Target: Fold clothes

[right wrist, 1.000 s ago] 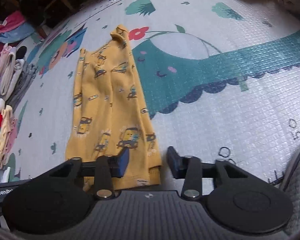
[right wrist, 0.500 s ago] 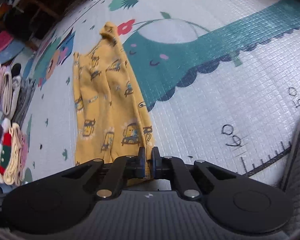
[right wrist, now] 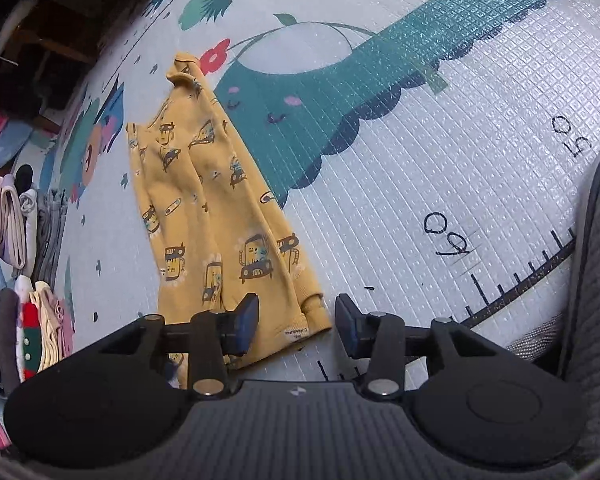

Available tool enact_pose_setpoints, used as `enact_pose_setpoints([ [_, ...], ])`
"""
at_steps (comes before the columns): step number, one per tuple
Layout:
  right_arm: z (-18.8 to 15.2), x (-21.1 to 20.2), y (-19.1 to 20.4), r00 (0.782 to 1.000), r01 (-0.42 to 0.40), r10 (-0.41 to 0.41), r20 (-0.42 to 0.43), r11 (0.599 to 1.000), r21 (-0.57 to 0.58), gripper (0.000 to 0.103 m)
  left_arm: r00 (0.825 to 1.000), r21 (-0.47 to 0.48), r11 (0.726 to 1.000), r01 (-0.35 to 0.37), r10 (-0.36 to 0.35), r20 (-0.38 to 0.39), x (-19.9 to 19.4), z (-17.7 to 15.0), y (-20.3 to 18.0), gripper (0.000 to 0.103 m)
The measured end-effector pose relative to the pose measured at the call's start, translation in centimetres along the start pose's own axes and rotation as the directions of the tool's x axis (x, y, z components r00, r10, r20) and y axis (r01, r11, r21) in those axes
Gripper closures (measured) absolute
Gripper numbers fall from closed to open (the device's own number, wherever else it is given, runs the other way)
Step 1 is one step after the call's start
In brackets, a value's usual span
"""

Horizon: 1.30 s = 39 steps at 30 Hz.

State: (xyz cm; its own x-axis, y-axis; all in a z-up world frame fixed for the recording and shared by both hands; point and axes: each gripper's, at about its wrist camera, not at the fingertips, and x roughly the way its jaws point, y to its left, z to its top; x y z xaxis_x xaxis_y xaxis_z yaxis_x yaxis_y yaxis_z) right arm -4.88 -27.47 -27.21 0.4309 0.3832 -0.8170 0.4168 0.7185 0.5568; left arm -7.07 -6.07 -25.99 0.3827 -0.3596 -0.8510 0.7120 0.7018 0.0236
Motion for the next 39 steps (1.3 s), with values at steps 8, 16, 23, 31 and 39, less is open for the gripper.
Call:
enact_pose_setpoints([
  [8,0.3,0.7,0.4,0.996,-0.083,0.084,-0.034,0.996,0.011,0.091,0.999,0.173,0.985,-0.021,0.027,-0.032,2.1,-0.9,-0.8,0.052],
  [16,1.3,0.9,-0.1,0.972,-0.222,0.236,-0.018,0.934,0.28,0.091,0.998,0.199,0.978,-0.054,0.062,-0.033,3.1,-1.0,-1.3,0.048],
  [23,1.0,1.1,-0.4,0.955,-0.272,0.297,-0.005,0.882,0.384,0.091,0.994,0.129,0.988,-0.085,0.093,-0.056,3.6,-0.3,-1.5,0.045],
  [31,0.5,0.9,-1.8,0.946,-0.299,0.324,0.018,0.848,0.439,0.091,0.98,0.209,0.963,-0.169,0.187,-0.068,4.0,0.7,-3.1,0.077],
  [39,0.9,-0.7,-1.8,0.969,-0.191,0.234,-0.082,0.915,0.355,0.091,0.966,0.622,0.776,-0.106,0.228,-0.12,2.9,0.6,-6.5,0.092],
])
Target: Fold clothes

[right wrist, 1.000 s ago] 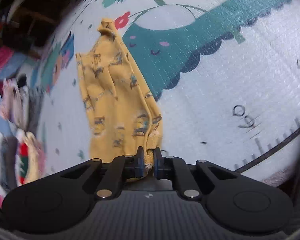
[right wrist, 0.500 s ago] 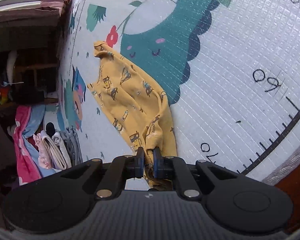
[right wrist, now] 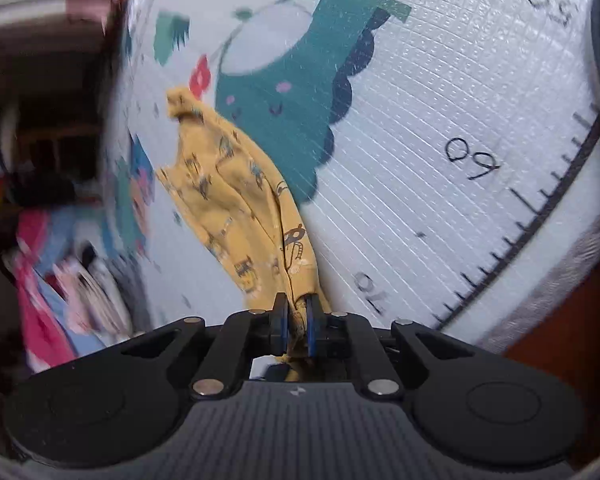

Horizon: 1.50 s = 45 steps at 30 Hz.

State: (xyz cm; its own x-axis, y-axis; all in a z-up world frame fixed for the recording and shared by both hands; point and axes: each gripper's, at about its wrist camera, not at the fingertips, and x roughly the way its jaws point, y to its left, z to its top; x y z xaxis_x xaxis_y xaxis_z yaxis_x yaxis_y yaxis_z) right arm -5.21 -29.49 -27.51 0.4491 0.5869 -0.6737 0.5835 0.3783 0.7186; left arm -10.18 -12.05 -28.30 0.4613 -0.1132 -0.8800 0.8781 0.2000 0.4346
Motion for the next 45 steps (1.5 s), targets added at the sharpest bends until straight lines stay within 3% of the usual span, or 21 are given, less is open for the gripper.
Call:
enact_pose_setpoints([
  [1,0.0,0.0,0.5,0.999,0.033,-0.034,-0.028,0.999,-0.04,0.091,0.999,0.066,0.997,0.041,-0.04,-0.011,-0.4,0.2,0.1,0.092],
  [4,0.1,0.2,2.1,0.987,0.063,-0.079,-0.14,0.991,-0.115,0.091,0.982,0.126,0.974,0.187,-0.182,-0.055,-1.4,0.6,1.9,0.092],
  [6,0.5,-0.1,3.9,0.981,0.095,-0.124,-0.152,0.977,-0.19,0.091,0.967,0.136,0.958,0.253,-0.246,-0.064,-2.2,0.9,4.2,0.092],
  [13,4.3,-0.6,10.6,0.986,0.033,-0.078,-0.149,0.959,-0.281,0.091,0.919,0.131,0.91,0.393,-0.391,-0.039,-5.6,1.7,14.7,0.092],
  [19,8.9,0.6,16.2,0.987,0.023,-0.082,-0.136,0.923,-0.384,0.091,0.908,0.032,0.907,0.42,-0.42,-0.002,-3.7,1.6,23.6,0.092],
  [28,14.3,5.5,18.1,0.991,0.017,-0.063,-0.122,0.938,-0.347,0.091,0.882,-0.04,0.882,0.47,-0.468,0.048,0.9,1.1,28.0,0.093],
  [32,15.5,6.8,17.5,0.991,0.016,-0.057,-0.119,0.947,-0.32,0.091,0.851,-0.125,0.843,0.523,-0.512,0.112,2.0,-0.2,29.2,0.093],
  [42,16.4,9.8,20.5,0.987,-0.079,0.032,-0.158,0.951,-0.299,0.091,0.851,-0.245,0.815,0.525,-0.5,0.16,3.4,-3.3,34.3,0.093],
  [45,17.4,11.1,22.1,0.987,-0.072,0.022,-0.162,0.947,-0.314,0.091,0.854,-0.279,0.807,0.521,-0.491,0.176,4.6,-3.9,36.0,0.093],
])
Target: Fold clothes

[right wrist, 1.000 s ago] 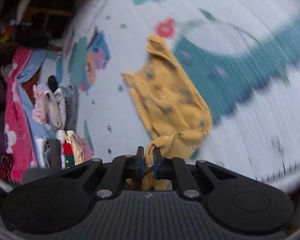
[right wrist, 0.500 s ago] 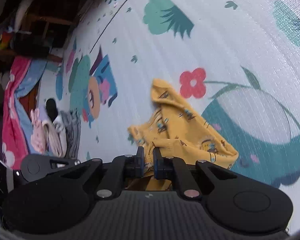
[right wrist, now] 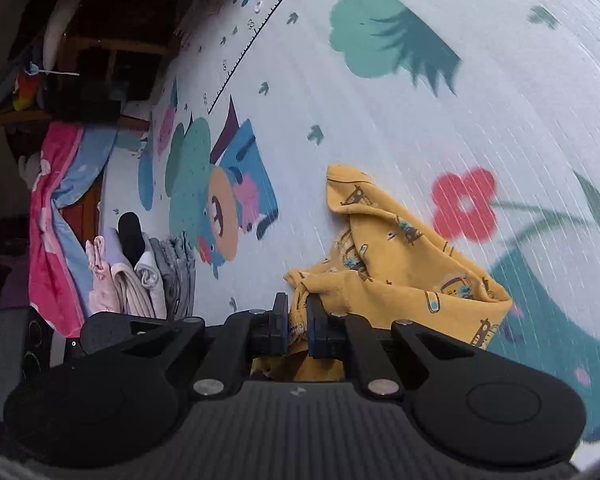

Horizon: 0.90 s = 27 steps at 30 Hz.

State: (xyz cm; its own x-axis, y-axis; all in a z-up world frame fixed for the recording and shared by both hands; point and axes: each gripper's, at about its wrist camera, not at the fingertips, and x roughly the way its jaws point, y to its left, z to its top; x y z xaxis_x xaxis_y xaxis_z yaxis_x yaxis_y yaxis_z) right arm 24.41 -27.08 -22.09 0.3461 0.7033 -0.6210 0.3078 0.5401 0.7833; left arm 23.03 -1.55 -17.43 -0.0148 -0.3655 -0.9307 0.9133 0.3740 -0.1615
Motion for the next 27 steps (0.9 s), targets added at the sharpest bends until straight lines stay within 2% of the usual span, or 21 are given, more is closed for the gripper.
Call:
enact_pose_setpoints([
  [3,1.6,1.3,1.1,1.0,0.001,-0.002,-0.009,0.999,-0.049,0.086,1.0,-0.033,0.999,-0.005,0.005,0.015,0.9,-0.1,2.0,0.093],
  [5,2.6,1.8,1.7,1.0,-0.002,0.001,-0.015,0.996,-0.085,0.076,0.999,-0.07,0.996,-0.048,0.048,0.009,2.3,-0.2,3.2,0.092],
  [6,3.1,2.1,2.1,1.0,-0.004,0.002,-0.018,0.995,-0.103,0.067,0.998,-0.091,0.994,-0.069,0.069,0.007,2.9,-0.2,3.9,0.088],
  [7,3.6,2.1,2.3,1.0,-0.016,0.014,-0.019,0.993,-0.116,0.062,0.996,-0.122,0.989,-0.086,0.088,0.012,2.8,-0.3,4.7,0.081],
  [9,4.9,1.6,3.0,1.0,-0.025,0.025,-0.007,0.989,-0.143,0.057,0.992,-0.183,0.976,-0.118,0.124,0.025,2.4,-0.6,6.4,0.066],
  [10,5.7,1.1,3.5,1.0,-0.025,0.025,-0.003,0.985,-0.169,0.057,0.989,-0.204,0.971,-0.123,0.137,0.057,1.5,-0.8,7.1,0.056],
  [12,7.2,0.1,4.7,1.0,-0.005,0.006,0.001,0.971,-0.24,0.053,0.979,-0.258,0.955,-0.147,0.178,0.103,-0.4,-1.3,8.4,0.055],
  [14,8.0,-0.5,6.1,0.997,0.069,-0.077,-0.005,0.925,-0.374,0.05,0.971,-0.319,0.938,-0.136,0.191,0.146,-2.7,-2.0,9.3,0.055],
  [17,7.2,-0.6,7.1,0.972,0.176,-0.233,-0.015,0.775,-0.607,0.05,0.968,-0.368,0.924,-0.104,0.18,0.178,-4.4,-3.3,9.0,0.054],
  [20,4.4,-0.1,5.5,0.949,0.176,-0.311,-0.046,0.647,-0.742,0.05,0.968,-0.423,0.905,-0.051,0.149,0.204,-3.1,-5.3,6.8,0.049],
  [21,3.3,0.1,4.7,0.944,0.164,-0.326,-0.056,0.609,-0.776,0.05,0.965,-0.446,0.895,-0.004,0.12,0.234,-2.3,-6.3,5.8,0.049],
  [24,0.1,0.8,1.8,0.947,0.147,-0.319,-0.039,0.538,-0.83,0.05,0.947,-0.504,0.854,0.128,0.047,0.319,0.6,-9.2,2.7,0.046],
  [26,-0.6,1.4,-0.4,0.96,0.165,-0.279,-0.003,0.573,-0.803,0.05,0.94,-0.54,0.834,0.116,0.084,0.331,2.9,-10.5,1.2,0.045],
  [27,-0.7,1.5,-1.3,0.969,0.171,-0.246,0.021,0.607,-0.776,0.05,0.936,-0.569,0.81,0.14,0.08,0.343,3.9,-11.0,1.0,0.045],
])
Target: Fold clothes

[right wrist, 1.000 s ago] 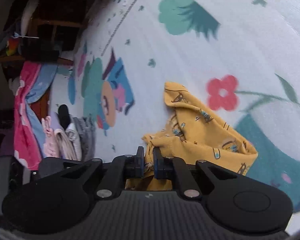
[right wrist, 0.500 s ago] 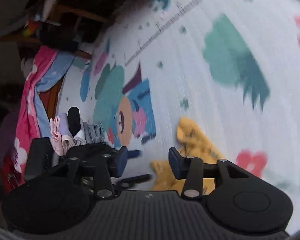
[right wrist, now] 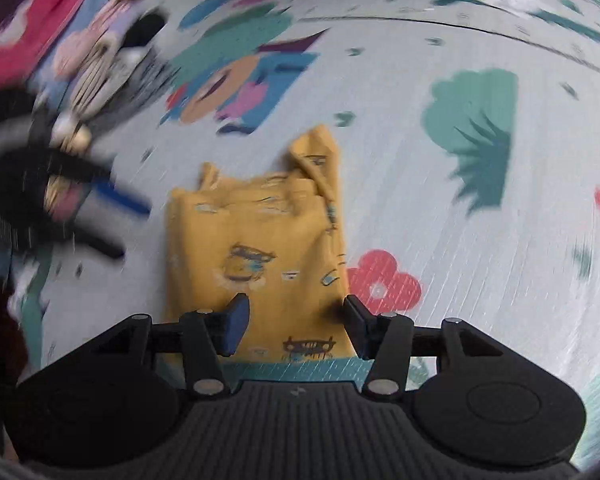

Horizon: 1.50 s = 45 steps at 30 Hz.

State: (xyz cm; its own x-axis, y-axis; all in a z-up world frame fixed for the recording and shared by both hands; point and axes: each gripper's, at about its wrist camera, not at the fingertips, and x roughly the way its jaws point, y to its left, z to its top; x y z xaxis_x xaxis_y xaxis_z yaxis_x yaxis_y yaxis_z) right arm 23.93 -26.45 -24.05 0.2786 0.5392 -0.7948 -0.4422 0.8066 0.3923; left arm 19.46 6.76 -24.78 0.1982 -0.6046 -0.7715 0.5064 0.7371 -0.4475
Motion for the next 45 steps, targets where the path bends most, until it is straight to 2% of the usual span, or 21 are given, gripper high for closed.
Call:
enact_pose_setpoints([
  [3,-1.7,0.1,-0.8,0.994,-0.058,0.048,0.099,0.993,0.101,0.048,0.999,-0.113,0.993,0.045,-0.041,0.035,1.8,-1.5,0.7,0.042],
  [7,-3.1,0.3,0.0,0.993,-0.111,0.108,0.039,0.991,0.078,0.052,0.994,-0.156,0.987,0.047,-0.031,0.103,2.7,-1.4,0.8,0.042],
  [11,-5.8,-0.7,0.6,0.976,-0.216,0.212,0.04,0.95,0.225,0.053,0.99,-0.089,0.989,0.12,-0.112,0.09,2.9,-2.0,0.0,0.042],
  [12,-6.7,-1.0,1.1,0.968,-0.25,0.249,0.036,0.936,0.246,0.053,0.99,-0.085,0.99,0.116,-0.109,0.091,2.9,-2.4,0.0,0.042],
  [14,-8.1,-1.9,2.0,0.967,-0.255,0.25,0.054,0.937,0.237,0.053,0.99,-0.081,0.991,0.108,-0.1,0.096,2.7,-3.2,0.1,0.042],
  [16,-8.9,-2.8,2.2,0.973,-0.226,0.206,0.105,0.943,0.243,0.053,0.988,-0.113,0.989,0.1,-0.085,0.13,2.3,-3.0,1.1,0.042],
  [21,-8.6,-3.2,0.7,0.962,-0.209,0.131,0.24,0.92,0.332,0.053,0.978,-0.091,0.991,0.096,-0.077,0.192,1.9,-0.9,3.2,0.042],
  [26,-7.1,-0.8,1.0,0.971,-0.151,0.089,0.221,0.948,0.28,0.053,0.979,-0.052,0.997,0.059,-0.048,0.198,3.1,0.5,3.9,0.043],
  [28,-7.0,-0.2,1.0,0.97,-0.149,0.083,0.23,0.947,0.284,0.053,0.978,-0.07,0.995,0.073,-0.057,0.203,3.5,0.5,4.3,0.044],
  [29,-6.9,0.1,1.1,0.971,-0.142,0.079,0.224,0.949,0.281,0.055,0.977,-0.068,0.994,0.081,-0.066,0.203,3.5,0.4,4.2,0.045],
  [30,-6.8,0.4,1.3,0.974,-0.135,0.078,0.211,0.953,0.27,0.063,0.976,-0.066,0.994,0.089,-0.074,0.203,3.6,0.4,4.2,0.045],
  [31,-6.9,0.6,1.5,0.976,-0.133,0.08,0.205,0.957,0.258,0.064,0.976,-0.062,0.994,0.093,-0.079,0.202,3.6,0.3,4.1,0.046],
  [33,-7.1,0.6,1.9,0.976,-0.121,0.071,0.208,0.963,0.24,0.064,0.981,-0.04,0.996,0.077,-0.069,0.184,3.8,0.2,3.8,0.057],
  [34,-7.2,0.6,1.9,0.976,-0.118,0.066,0.208,0.962,0.245,0.065,0.982,-0.033,0.997,0.075,-0.068,0.176,4.0,0.1,3.7,0.072],
  [35,-7.3,0.7,1.9,0.976,-0.112,0.06,0.209,0.962,0.248,0.066,0.983,-0.035,0.997,0.073,-0.065,0.173,4.1,0.1,3.7,0.077],
  [39,-7.4,0.5,1.7,0.976,-0.1,0.047,0.213,0.963,0.248,0.066,0.982,-0.026,0.996,0.081,-0.075,0.174,4.0,0.2,3.4,0.083],
  [41,-7.4,0.3,1.8,0.973,-0.099,0.045,0.225,0.967,0.233,0.073,0.98,0.016,0.997,0.07,-0.071,0.185,3.4,0.1,2.8,0.091],
  [43,-7.4,0.0,2.0,0.971,-0.092,0.04,0.237,0.973,0.212,0.077,0.977,0.102,0.994,0.041,-0.061,0.202,2.3,0.1,1.5,0.093],
  [45,-7.6,-0.3,1.9,0.968,-0.103,0.055,0.244,0.976,0.191,0.077,0.975,0.245,0.97,-0.006,-0.048,0.216,1.0,0.0,-0.8,0.094],
])
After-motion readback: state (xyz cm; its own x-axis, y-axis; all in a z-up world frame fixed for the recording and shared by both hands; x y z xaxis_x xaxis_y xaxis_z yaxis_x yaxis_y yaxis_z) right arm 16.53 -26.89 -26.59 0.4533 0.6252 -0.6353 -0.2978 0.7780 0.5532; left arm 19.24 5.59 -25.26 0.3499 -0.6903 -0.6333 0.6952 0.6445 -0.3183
